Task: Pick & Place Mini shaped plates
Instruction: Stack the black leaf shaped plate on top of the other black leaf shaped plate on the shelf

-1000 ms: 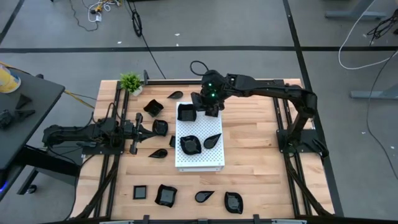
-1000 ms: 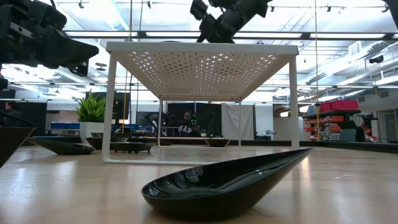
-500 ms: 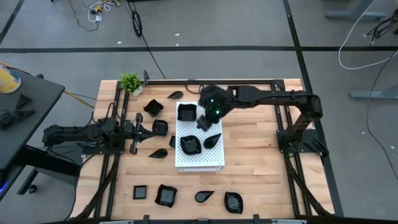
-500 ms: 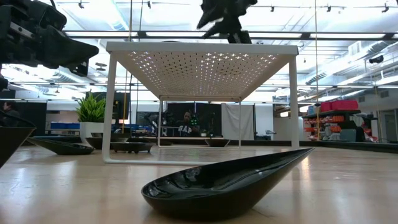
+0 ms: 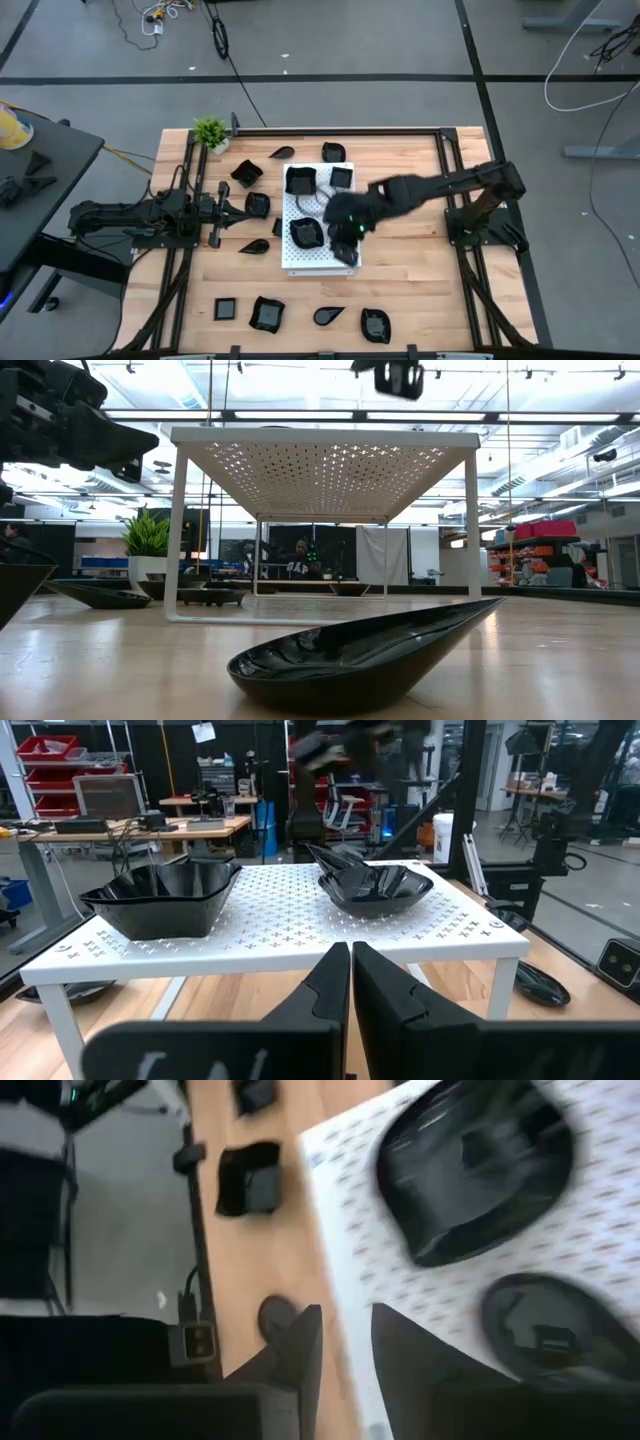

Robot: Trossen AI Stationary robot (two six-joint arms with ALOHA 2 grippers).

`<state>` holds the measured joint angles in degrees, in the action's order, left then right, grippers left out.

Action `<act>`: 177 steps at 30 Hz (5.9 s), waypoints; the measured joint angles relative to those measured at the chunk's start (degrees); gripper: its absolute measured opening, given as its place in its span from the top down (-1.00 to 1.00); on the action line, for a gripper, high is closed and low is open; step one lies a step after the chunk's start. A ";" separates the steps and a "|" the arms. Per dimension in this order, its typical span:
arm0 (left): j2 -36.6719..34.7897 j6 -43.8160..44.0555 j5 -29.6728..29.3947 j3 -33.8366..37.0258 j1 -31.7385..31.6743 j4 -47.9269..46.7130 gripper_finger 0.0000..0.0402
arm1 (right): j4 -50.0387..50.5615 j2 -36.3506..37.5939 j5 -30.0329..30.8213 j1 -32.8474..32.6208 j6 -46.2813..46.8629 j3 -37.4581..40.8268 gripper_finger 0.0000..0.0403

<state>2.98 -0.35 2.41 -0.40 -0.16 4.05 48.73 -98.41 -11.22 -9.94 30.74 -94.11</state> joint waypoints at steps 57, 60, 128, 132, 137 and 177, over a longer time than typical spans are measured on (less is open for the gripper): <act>0.00 -0.02 0.01 0.00 0.00 -0.03 0.90 | -29.48 13.18 4.20 -28.85 33.69 47.19 0.11; 0.00 0.01 0.01 0.00 0.02 -0.02 0.90 | -29.78 12.21 4.22 -28.83 34.81 47.74 0.11; 0.02 0.01 0.01 0.02 0.02 -0.02 0.90 | -43.71 -2.97 -1.25 -28.08 37.86 45.03 0.74; 0.02 0.00 0.01 0.00 0.00 -0.04 0.90 | -43.80 -2.97 -1.25 -28.06 38.23 45.03 0.82; 0.02 0.01 0.01 0.01 0.00 -0.04 0.90 | -44.82 -2.95 -1.29 -28.06 38.24 45.03 0.91; 0.00 0.01 0.01 0.01 0.02 -0.02 0.90 | -41.29 8.04 4.60 -6.38 34.22 20.87 0.99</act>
<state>2.98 -0.34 2.42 -0.38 -0.14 4.03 7.44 -90.37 -6.62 -16.31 64.96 -73.24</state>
